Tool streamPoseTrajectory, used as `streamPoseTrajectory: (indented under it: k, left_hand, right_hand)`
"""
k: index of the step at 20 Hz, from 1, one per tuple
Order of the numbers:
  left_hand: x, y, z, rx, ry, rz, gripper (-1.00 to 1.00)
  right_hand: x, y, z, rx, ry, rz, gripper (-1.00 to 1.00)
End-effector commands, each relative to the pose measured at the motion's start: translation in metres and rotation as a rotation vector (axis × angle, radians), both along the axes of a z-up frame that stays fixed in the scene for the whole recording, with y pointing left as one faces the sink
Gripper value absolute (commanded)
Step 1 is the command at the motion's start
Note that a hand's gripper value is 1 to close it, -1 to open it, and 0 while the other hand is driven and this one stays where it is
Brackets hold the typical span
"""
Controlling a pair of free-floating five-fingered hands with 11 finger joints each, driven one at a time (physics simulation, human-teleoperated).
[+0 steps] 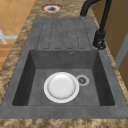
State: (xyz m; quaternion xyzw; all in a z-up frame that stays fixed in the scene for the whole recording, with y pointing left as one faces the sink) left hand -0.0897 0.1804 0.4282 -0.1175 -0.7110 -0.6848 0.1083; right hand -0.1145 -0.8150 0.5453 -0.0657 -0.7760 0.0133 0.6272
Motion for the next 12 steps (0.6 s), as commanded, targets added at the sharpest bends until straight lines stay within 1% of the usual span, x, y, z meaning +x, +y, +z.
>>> streamPoseTrajectory:
  k: [1, 3, 8, 12]
  left_hand:
    - [0.0, 0.0, 0.0, 0.0, 0.0, 0.0, 0.0]
    - [0.0, 0.0, 0.0, 0.0, 0.0, 0.0, 0.0]
    - [0.0, 0.0, 0.0, 0.0, 0.0, 0.0, 0.0]
    - [0.0, 0.0, 0.0, 0.0, 0.0, 0.0, 0.0]
  right_hand:
    - [0.0, -0.031, -0.027, 0.0, 0.0, 0.0, -1.0]
    - [0.0, -0.047, -0.041, -0.001, 0.0, 0.001, -1.0]
    - [0.005, -0.078, -0.082, 0.004, 0.015, 0.057, -1.0]
    - [0.009, -0.101, -0.114, 0.007, 0.021, 0.074, -1.0]
